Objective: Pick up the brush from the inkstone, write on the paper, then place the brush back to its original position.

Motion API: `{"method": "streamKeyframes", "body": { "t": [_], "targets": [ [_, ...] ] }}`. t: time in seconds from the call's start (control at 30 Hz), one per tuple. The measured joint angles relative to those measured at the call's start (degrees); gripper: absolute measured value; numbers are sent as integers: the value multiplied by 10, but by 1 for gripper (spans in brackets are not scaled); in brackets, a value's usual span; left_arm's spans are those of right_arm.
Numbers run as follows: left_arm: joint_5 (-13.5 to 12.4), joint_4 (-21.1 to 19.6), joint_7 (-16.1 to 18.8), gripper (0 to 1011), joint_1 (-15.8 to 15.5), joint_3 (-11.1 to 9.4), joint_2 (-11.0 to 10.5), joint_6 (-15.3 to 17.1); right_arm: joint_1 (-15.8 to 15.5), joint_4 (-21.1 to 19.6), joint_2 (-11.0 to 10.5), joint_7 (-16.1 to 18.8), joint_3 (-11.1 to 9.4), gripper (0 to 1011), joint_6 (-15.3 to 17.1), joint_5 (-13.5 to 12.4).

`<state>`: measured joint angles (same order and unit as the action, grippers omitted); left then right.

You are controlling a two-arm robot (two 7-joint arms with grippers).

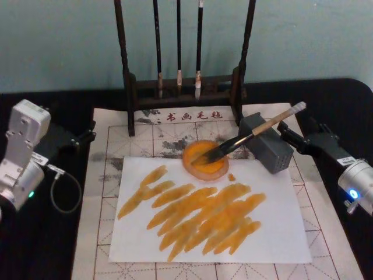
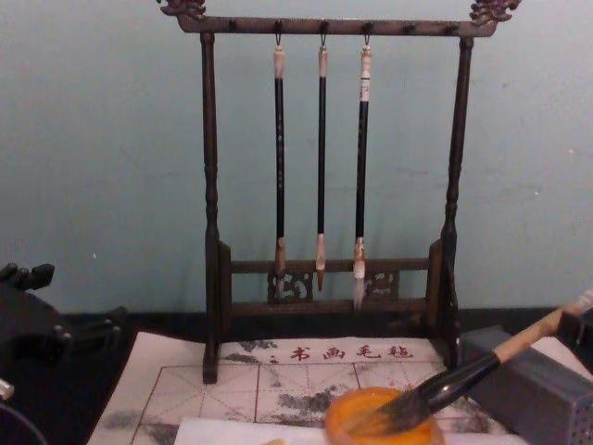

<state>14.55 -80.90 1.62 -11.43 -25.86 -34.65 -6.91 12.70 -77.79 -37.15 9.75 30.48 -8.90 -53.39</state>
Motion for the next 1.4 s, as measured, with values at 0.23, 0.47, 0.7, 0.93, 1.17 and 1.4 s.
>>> {"method": "streamKeyframes", "body": {
  "t": [0.23, 0.47, 0.7, 0.93, 1.17, 1.4],
  "targets": [
    [0, 0, 0, 1001, 0, 0, 0, 0, -3, 0, 7, -7, -5, 1003, -2, 14],
    [0, 0, 0, 1001, 0, 0, 0, 0, -3, 0, 6, -7, -5, 1003, -2, 14],
    [0, 0, 0, 1001, 0, 0, 0, 0, -3, 1, 6, -6, -5, 1003, -2, 13],
    [0, 0, 0, 1001, 0, 0, 0, 0, -2, 1, 6, -6, -5, 1003, -2, 13],
    [0, 0, 0, 1001, 0, 0, 0, 0, -2, 1, 6, -6, -5, 1003, -2, 12],
    [0, 0, 0, 1001, 0, 0, 0, 0, -2, 1, 6, -6, -5, 1003, -1, 11]
  ]
}}
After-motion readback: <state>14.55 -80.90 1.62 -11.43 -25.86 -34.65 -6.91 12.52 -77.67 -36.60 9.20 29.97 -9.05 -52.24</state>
